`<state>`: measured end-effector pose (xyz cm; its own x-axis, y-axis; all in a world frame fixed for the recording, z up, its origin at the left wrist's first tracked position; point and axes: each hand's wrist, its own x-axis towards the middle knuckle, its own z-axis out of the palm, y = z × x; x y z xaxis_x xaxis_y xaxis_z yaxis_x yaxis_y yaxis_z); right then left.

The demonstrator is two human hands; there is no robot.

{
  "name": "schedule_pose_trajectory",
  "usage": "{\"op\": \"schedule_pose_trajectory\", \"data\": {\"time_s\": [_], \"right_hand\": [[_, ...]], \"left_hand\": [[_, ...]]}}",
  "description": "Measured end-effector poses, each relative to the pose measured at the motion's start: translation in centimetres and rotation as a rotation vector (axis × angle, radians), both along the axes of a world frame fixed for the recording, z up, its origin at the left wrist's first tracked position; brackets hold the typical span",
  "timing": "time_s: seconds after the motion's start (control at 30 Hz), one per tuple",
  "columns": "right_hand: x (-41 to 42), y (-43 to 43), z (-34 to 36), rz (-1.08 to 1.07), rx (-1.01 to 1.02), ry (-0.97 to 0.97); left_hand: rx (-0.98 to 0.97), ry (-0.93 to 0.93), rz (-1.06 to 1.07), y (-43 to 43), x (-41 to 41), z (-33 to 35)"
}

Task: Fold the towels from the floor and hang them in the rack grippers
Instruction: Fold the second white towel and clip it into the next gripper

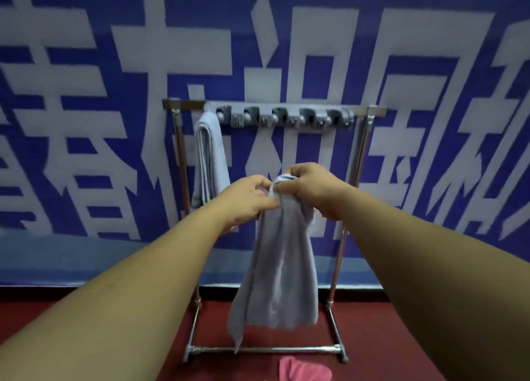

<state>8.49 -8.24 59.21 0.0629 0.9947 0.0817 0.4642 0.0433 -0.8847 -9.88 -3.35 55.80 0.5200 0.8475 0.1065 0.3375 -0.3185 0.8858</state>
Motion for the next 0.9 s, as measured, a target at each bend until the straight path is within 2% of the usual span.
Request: {"op": "schedule_pose_trajectory", "data": {"time_s": [0.13, 0.4, 0.7, 0.9], "right_hand": [[-0.4, -3.0, 4.7, 0.01, 0.047, 0.023], [1.2, -6.9, 8.6, 0.011, 0.05, 0.181], [0.1, -5.5, 10.2, 0.055, 0.085, 0.182], [1.2, -4.1, 10.6, 0.077, 0.039, 0.208]], "left_hand": [[0.101, -0.012, 0.009, -2.1, -0.8, 5.4], [0.125, -0.131, 0.038, -5.0, -1.0, 11.8], [-0.078, -0.094, -0.097, -5.3, -0.7, 13.9], [0.125, -0.1, 0.07, -2.6, 0.9, 13.6]]}}
